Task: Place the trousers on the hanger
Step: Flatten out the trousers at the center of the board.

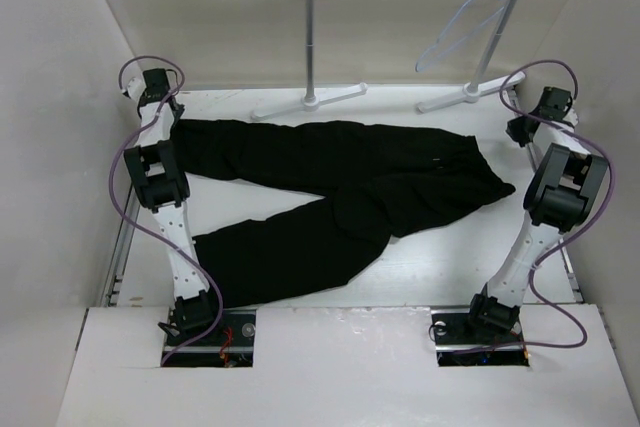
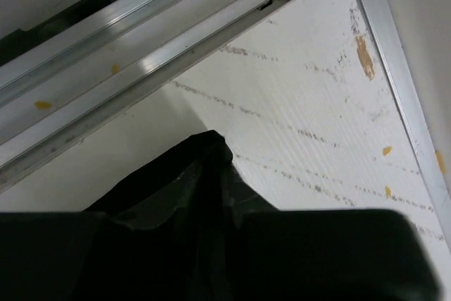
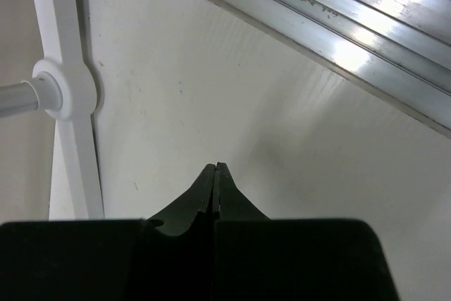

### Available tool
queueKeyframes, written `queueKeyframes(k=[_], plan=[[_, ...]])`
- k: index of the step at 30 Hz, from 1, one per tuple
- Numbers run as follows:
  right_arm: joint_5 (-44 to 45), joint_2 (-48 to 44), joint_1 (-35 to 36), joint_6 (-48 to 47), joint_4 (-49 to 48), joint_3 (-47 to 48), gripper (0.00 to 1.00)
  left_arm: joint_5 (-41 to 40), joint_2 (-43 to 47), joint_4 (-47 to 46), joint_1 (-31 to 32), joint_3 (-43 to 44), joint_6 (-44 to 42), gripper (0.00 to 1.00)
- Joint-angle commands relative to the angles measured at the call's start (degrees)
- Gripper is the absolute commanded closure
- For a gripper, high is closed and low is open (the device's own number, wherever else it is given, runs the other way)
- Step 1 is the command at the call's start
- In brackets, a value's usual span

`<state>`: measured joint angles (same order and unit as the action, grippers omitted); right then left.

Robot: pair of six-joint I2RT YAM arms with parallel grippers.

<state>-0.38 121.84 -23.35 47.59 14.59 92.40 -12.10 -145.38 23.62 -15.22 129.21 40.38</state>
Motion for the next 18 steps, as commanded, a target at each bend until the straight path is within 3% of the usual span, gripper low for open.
queueKeyframes(k=[1, 3, 5, 8, 11, 14, 18], plan=[[1.61, 0.69, -0.07, -0.39, -2.11, 3.49, 0.99, 1.62, 1.32, -7.0, -0.12, 0.35, -0.39, 0.75], [2.14, -2.64, 0.89, -0.66, -2.55, 0.78, 0.9, 2.86, 4.56, -7.88, -0.12, -2.89, -0.39, 0.53], [2.32, -7.56, 2.47, -0.83, -3.25, -3.52, 0.73, 3.39, 10.18, -9.19, -0.38, -8.5, -0.57, 0.36], [1.18, -13.98, 5.72, -2.85, -5.27, -9.94, 0.49, 2.87, 20.89, -10.61, -1.34, -19.57, -0.48, 0.22], [-0.05, -15.58, 7.66, -4.09, -3.96, -13.29, 0.37, 1.81, 30.38, -13.41, -1.0, -31.69, 0.22, 0.24], [-0.84, -13.83, 7.75, -4.44, -2.73, -14.27, 0.35, 3.04, 35.59, -15.52, 1.81, -41.2, 0.49, 0.31], [-8.56, -11.45, 7.84, -6.81, -2.64, -12.6, 0.36, 4.01, 37.54, -19.04, 3.4, -51.84, 2.06, 0.39]])
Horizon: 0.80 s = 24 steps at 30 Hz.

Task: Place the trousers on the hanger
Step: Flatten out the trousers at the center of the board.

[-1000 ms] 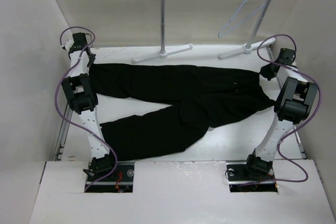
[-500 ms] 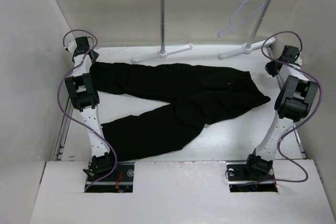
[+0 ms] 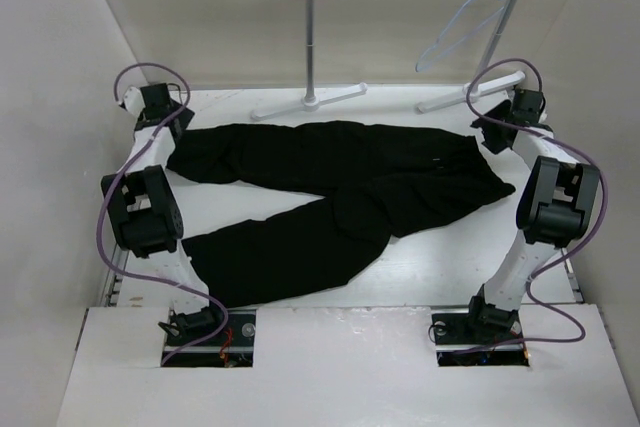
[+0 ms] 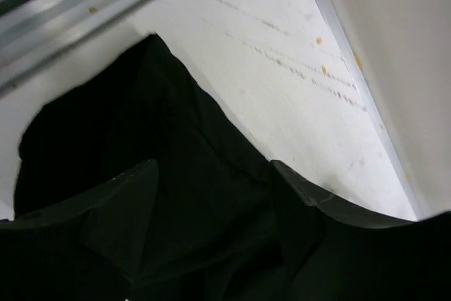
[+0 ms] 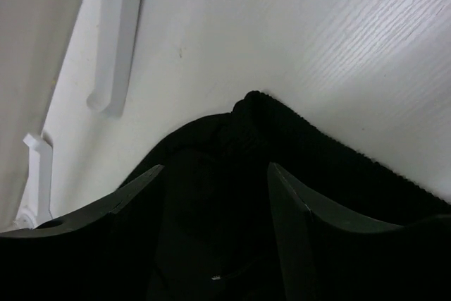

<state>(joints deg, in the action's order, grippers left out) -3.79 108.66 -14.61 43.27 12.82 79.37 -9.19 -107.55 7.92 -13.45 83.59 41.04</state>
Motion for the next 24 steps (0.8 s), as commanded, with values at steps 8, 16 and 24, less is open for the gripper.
queueKeyframes(k=[8, 16, 24], plan=[[3.08, 2.52, -0.38, -5.2, 3.7, 2.01, 0.31, 1.81, -2.41, -5.64, -4.16, -13.18, 4.75, 0.42], [0.2, 7.35, -0.38, -6.26, 8.98, 6.85, 0.6, 1.81, -0.03, -8.36, -8.48, -18.37, 8.18, 0.29], [-2.89, 8.76, -4.32, 1.46, 8.19, 11.41, 1.0, 4.09, -2.67, -7.22, -9.44, -13.91, 8.8, 0.28]])
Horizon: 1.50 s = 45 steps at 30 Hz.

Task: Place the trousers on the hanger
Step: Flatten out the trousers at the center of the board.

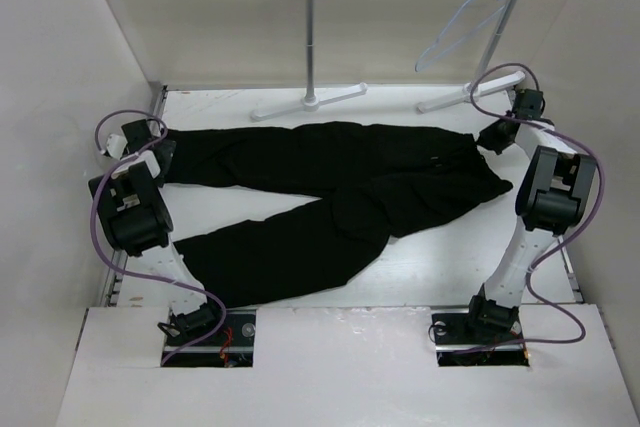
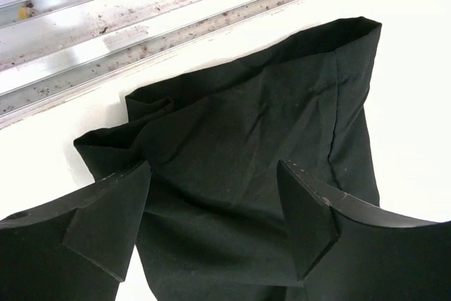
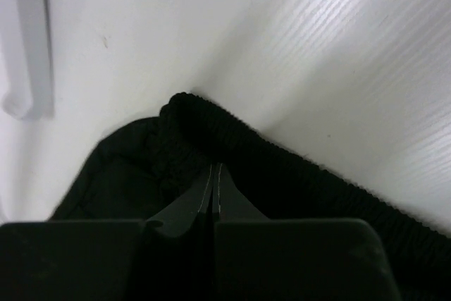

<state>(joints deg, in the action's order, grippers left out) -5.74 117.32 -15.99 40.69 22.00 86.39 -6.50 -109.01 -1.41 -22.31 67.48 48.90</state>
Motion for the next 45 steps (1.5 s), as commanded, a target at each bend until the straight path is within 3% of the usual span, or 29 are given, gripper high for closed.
queueKeyframes(k=[1, 5, 6, 7, 10, 12, 16, 17, 20, 22, 24, 26, 30, 36, 38, 42, 45], plan=[[-0.68, 0.02, -3.74, 5.18, -1.08, 5.36, 1.0, 2.19, -1.2, 2.29, -0.59, 3.35, 0.93, 0.26], [1.86, -1.3, -5.59, 8.26, -2.31, 7.21, 1.0, 4.39, 3.0, 2.46, 3.26, 5.56, 0.4, 0.19], [3.09, -2.0, -5.59, 8.7, -3.01, 6.87, 0.95, 4.13, 4.84, 2.46, 4.49, 4.68, 0.23, 0.18], [4.49, -2.87, -5.5, 9.06, -3.54, 6.17, 0.85, 3.61, 6.95, 2.46, 5.72, 3.46, 0.14, 0.17], [5.74, -5.69, -4.8, 8.62, -3.9, 3.97, 0.39, 1.68, 14.42, 5.0, 8.89, -2.77, -0.39, 0.17], [7.14, -10.24, -2.26, 8.44, -4.24, -0.49, 0.29, -0.43, 20.04, 8.16, 10.74, -8.13, -0.56, 0.18], [12.93, -22.27, 4.49, 8.62, -9.07, -12.79, 0.31, -5.79, 33.74, 15.36, 12.24, -18.42, -2.49, 0.21], [13.81, -25.18, 6.69, 8.62, -10.12, -15.7, 0.39, -6.67, 37.08, 17.99, 12.24, -20.01, -3.63, 0.22], [14.08, -32.13, 13.98, 9.06, -11.27, -22.73, 0.78, -7.21, 44.56, 26.78, 11.1, -23.09, -6.71, 0.29], [14.09, -36.17, 18.91, 9.15, -11.97, -26.78, 0.84, -6.33, 47.83, 32.67, 10.75, -25.28, -7.77, 0.34], [14.09, -40.48, 23.13, 9.67, -12.5, -31.0, 0.84, -5.89, 49.59, 36.46, 10.83, -27.92, -7.95, 0.38], [13.56, -44.26, 27.17, 9.68, -13.03, -33.99, 0.79, -5.72, 49.95, 36.39, 10.92, -30.21, -8.04, 0.35], [11.46, -51.73, 35.17, 8.71, -12.51, -39.71, 0.73, -4.39, 45.13, 28.59, 11.27, -32.85, -8.12, 0.33], [11.97, -60.97, 44.32, 9.23, -9.0, -45.52, 0.69, -5.97, 35.28, 23.48, 13.2, -32.24, -7.69, 0.42], [12.59, -62.73, 44.68, 9.24, -8.55, -46.13, 0.67, -7.64, 33.08, 21.55, 13.99, -32.76, -7.42, 0.51], [11.8, -63.79, 43.46, 7.31, -8.46, -46.75, 0.61, -8.88, 31.93, 20.3, 13.65, -31.2, -7.33, 0.9], [11.97, -63.35, 40.21, 6.16, -7.67, -48.15, 0.52, -10.01, 41.03, 28.18, 15.39, -26.37, -7.42, 0.96]])
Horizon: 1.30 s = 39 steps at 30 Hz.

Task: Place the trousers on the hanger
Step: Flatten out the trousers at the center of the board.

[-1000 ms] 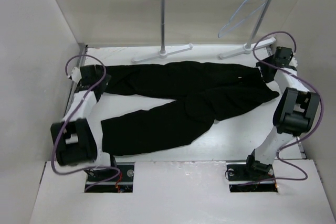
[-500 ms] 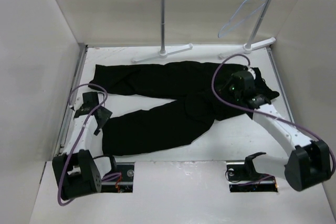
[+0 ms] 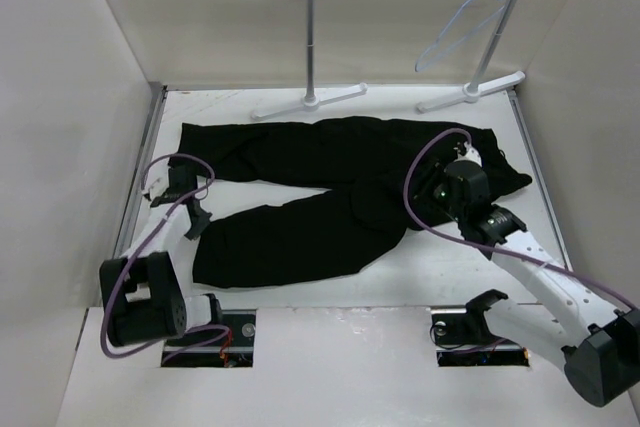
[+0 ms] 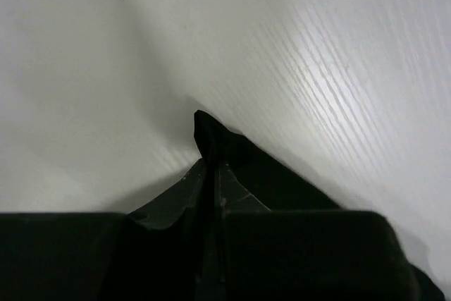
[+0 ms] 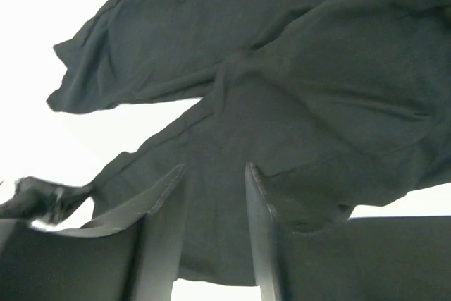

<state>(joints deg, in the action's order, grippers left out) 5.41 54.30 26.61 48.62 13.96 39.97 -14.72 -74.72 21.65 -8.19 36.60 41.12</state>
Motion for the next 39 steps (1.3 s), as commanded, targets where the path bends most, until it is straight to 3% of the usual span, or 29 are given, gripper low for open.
queueKeyframes(k=[1, 4, 8, 16, 19, 24, 27, 29, 31, 35, 39], plan=[[1.09, 0.01, -3.44, -1.78, 0.02, -2.69, 0.47, -2.15, 11.04, 9.77, 2.33, 6.97, 0.62, 0.96], [1.53, 2.37, -6.96, -1.6, -1.99, -5.24, 0.38, -4.25, 21.25, 24.27, 5.75, 15.67, 1.76, 0.96], [1.01, 7.12, -10.66, -0.81, -4.72, -6.92, 0.32, -8.03, 27.16, 40.37, 8.57, 25.61, 4.57, 0.96], [1.8, 7.92, -10.84, 0.51, -5.96, -8.15, 0.27, -10.94, 31.39, 56.3, 9.11, 36.34, 8.36, 0.96], [2.76, 10.64, -12.24, 0.25, -6.31, -7.45, 0.25, -14.79, 29.99, 52.73, 9.37, 35.22, 5.12, 0.94], [2.68, 14.95, -16.28, 0.07, -6.05, -2.45, 0.26, -14.38, 21.48, 28.57, 7.62, 27.47, 0.54, 0.94], [2.59, 16.01, -18.91, -0.54, -4.03, 1.42, 0.31, -8.05, 9.62, 19.24, 6.38, 33.95, 0.8, 0.95], [3.2, 14.79, -20.41, -0.89, -2.28, 3.44, 0.41, -7.17, 3.9, 17.56, 6.99, 40.88, 0.71, 0.95], [4.25, 12.94, -22.08, -0.9, -0.34, 5.03, 0.43, -6.55, 0.81, 17.2, 8.4, 47.65, -0.16, 0.95], [5.22, 12.05, -27.52, -1.51, 2.91, 8.71, 0.57, -4.62, 3.68, 18.51, 9.63, 51.83, -1.83, 0.95], [6.54, 17.75, -35.69, -3.44, 7.13, 14.6, 0.6, -7.15, 19.39, 20.8, 7.01, 38.24, -2.97, 0.95]])
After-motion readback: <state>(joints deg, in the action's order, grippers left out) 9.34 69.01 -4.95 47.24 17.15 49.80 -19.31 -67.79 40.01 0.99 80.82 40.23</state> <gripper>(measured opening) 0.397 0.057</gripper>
